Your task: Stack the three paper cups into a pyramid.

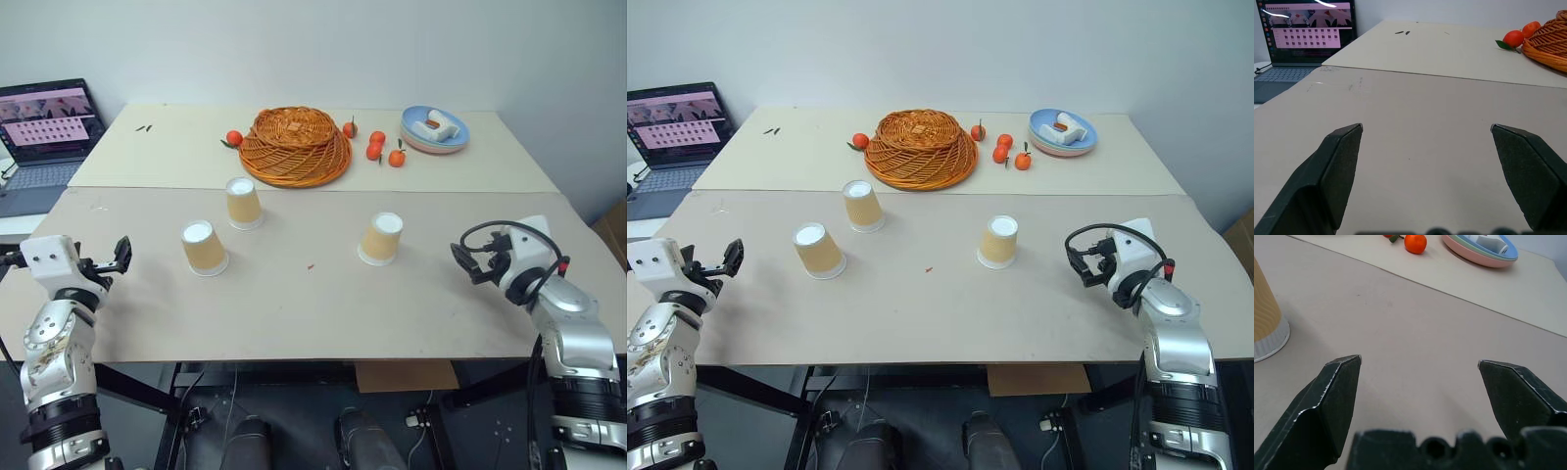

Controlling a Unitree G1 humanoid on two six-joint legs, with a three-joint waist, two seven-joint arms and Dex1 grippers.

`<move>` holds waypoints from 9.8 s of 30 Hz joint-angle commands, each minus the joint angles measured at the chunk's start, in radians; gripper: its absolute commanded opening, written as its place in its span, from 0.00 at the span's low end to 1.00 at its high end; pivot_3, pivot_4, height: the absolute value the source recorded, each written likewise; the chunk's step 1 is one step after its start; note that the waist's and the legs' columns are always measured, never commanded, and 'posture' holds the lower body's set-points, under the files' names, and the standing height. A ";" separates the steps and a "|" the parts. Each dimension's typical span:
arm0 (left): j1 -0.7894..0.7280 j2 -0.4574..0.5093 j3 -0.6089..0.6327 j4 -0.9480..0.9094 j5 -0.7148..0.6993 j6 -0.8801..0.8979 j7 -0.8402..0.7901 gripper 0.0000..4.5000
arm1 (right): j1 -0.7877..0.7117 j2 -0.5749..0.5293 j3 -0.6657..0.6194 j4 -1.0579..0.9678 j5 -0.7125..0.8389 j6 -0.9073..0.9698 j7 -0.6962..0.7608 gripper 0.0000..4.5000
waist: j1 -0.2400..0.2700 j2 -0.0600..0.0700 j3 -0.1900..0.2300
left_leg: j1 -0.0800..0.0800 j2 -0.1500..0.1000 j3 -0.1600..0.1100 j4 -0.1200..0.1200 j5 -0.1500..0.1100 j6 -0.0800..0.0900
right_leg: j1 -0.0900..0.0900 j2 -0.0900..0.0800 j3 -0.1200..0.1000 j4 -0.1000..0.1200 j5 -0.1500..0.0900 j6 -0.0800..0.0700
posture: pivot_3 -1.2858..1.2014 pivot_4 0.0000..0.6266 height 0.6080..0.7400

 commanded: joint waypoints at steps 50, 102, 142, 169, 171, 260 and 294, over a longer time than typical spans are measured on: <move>-0.157 0.323 -0.347 0.007 -0.083 0.145 -0.695 1.00 | -0.508 0.051 0.299 -0.462 0.566 0.374 0.449 1.00 | -0.002 0.002 0.003 | -0.006 -0.018 -0.011 0.001 -0.005 0.014 | 0.000 -0.020 -0.012 -0.001 -0.005 -0.001 | 0.52 0.24 0.48; -0.590 -0.066 -0.685 0.173 0.063 0.040 -0.835 0.67 | -0.518 0.072 0.277 -0.417 0.483 0.338 0.346 1.00 | 0.000 0.001 0.003 | -0.009 -0.021 -0.019 0.001 -0.002 0.016 | 0.003 -0.022 -0.018 0.000 -0.004 -0.001 | 0.52 0.24 0.48; -0.249 -0.252 -0.382 -0.224 0.229 0.189 0.014 0.98 | -0.479 0.082 0.258 -0.403 0.471 0.332 0.321 1.00 | 0.004 0.003 0.005 | -0.006 -0.023 -0.026 0.001 -0.002 0.017 | 0.010 -0.025 -0.024 -0.002 -0.003 0.000 | 0.52 0.24 0.48; -0.665 -0.229 -0.436 0.589 0.249 -0.171 -0.115 0.98 | -0.467 0.085 0.244 -0.406 0.472 0.335 0.297 1.00 | 0.026 0.002 0.005 | -0.007 -0.027 -0.028 0.001 0.000 0.017 | 0.012 -0.029 -0.029 -0.002 -0.003 0.000 | 0.52 0.24 0.48; -0.696 -0.231 -0.433 0.640 0.248 -0.190 -0.117 0.98 | -0.467 0.083 0.244 -0.406 0.471 0.335 0.296 1.00 | 0.026 0.002 0.005 | -0.007 -0.027 -0.028 0.001 0.000 0.017 | 0.012 -0.029 -0.029 -0.002 -0.003 0.000 | 0.52 0.24 0.48; -0.140 0.095 -0.414 -0.338 -0.044 0.148 -0.579 0.98 | -0.409 0.076 0.225 -0.408 0.440 0.321 0.257 1.00 | -0.001 0.007 0.014 | -0.006 -0.026 -0.028 -0.001 0.002 0.017 | 0.011 -0.029 -0.030 -0.002 -0.004 0.001 | 0.52 0.24 0.48; -0.064 0.470 -0.167 -0.394 -0.401 0.508 -0.733 0.98 | -0.076 -0.164 0.054 -0.211 0.277 0.204 0.341 1.00 | -0.015 0.008 0.016 | -0.001 -0.024 -0.025 -0.003 0.003 0.016 | 0.012 -0.028 -0.029 -0.003 -0.009 0.005 | 0.52 0.24 0.48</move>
